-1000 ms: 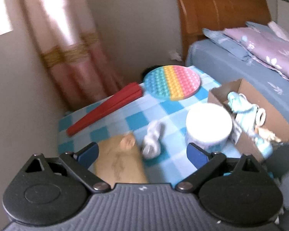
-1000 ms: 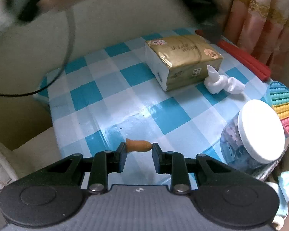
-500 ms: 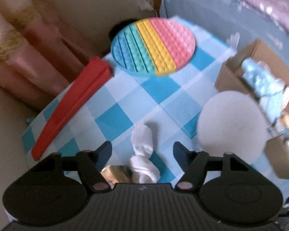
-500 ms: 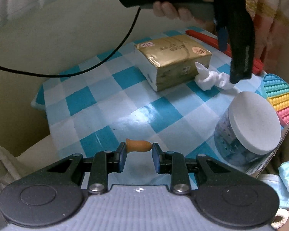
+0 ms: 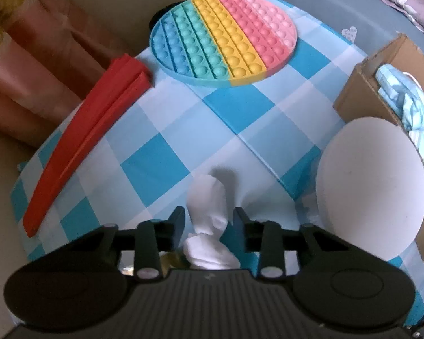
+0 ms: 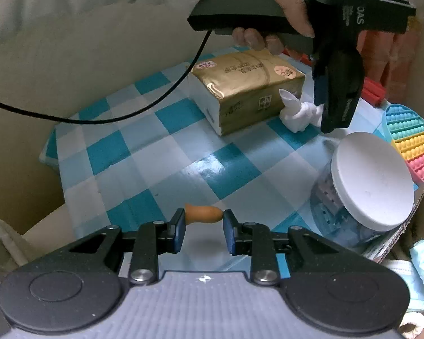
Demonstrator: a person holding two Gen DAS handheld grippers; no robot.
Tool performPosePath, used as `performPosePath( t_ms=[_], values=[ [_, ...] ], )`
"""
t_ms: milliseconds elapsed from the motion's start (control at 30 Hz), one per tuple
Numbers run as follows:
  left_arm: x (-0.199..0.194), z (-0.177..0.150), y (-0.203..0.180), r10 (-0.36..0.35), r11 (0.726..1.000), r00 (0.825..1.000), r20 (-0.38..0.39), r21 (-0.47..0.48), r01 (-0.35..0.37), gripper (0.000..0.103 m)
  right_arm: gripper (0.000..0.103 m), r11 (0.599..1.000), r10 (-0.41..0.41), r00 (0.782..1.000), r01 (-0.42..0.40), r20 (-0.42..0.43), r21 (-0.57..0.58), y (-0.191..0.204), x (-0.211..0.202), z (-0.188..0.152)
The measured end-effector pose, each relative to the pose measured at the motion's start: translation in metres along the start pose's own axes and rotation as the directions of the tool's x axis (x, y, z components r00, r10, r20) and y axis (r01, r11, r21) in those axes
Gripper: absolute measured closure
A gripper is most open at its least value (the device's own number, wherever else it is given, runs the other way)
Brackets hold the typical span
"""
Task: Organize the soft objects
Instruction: 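Grasp the white sock with the left tool while the right tool holds the earplug, then carry the sock into the box with the left tool while the right tool carries the earplug in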
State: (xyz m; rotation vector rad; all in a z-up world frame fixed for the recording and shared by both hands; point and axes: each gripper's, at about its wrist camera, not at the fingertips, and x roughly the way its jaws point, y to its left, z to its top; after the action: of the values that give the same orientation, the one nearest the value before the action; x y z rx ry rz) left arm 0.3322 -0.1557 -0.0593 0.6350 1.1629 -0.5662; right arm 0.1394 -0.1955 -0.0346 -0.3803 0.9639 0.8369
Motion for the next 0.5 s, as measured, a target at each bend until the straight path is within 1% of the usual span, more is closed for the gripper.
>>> performPosePath(
  t_ms=[67, 100, 167, 200, 333, 433, 500],
  values=[
    [0.0027, -0.0009, 0.0004, 0.011, 1.0, 1.0, -0.008, -0.008, -0.011, 0.074, 0.07, 1.0, 0.0, 1.0, 0.0, 0.002, 0.0, 0.0, -0.0002, -0.0002],
    [0.0036, -0.0014, 0.0011, 0.008, 1.0, 1.0, -0.01, -0.016, -0.009, 0.082, 0.07, 1.0, 0.0, 1.0, 0.0, 0.003, 0.0, 0.0003, -0.0002, -0.0005],
    [0.0052, -0.0012, 0.002, 0.006, 1.0, 1.0, -0.01, -0.025, -0.006, 0.087, 0.07, 1.0, 0.002, 1.0, -0.002, 0.004, 0.004, -0.0001, -0.0002, -0.0005],
    [0.0044, -0.0013, 0.0021, 0.006, 1.0, 1.0, -0.005, -0.03, -0.007, 0.087, 0.07, 1.0, 0.001, 1.0, -0.001, 0.005, 0.004, -0.0002, -0.0001, -0.0009],
    [-0.0008, 0.0006, 0.0039, 0.01, 0.998, 1.0, 0.029, -0.055, -0.009, 0.089, 0.07, 1.0, -0.002, 1.0, 0.002, 0.008, 0.009, -0.0007, -0.0009, -0.0016],
    [-0.0039, 0.0032, 0.0046, 0.014, 0.998, 0.999, 0.044, -0.066, -0.011, 0.088, 0.07, 1.0, -0.003, 1.0, 0.003, 0.013, 0.009, -0.0005, -0.0011, -0.0016],
    [-0.0038, 0.0042, 0.004, 0.029, 0.997, 0.998, 0.049, -0.069, -0.026, 0.078, 0.07, 1.0, -0.002, 1.0, 0.002, 0.014, 0.01, -0.0004, -0.0008, -0.0017]
  ],
)
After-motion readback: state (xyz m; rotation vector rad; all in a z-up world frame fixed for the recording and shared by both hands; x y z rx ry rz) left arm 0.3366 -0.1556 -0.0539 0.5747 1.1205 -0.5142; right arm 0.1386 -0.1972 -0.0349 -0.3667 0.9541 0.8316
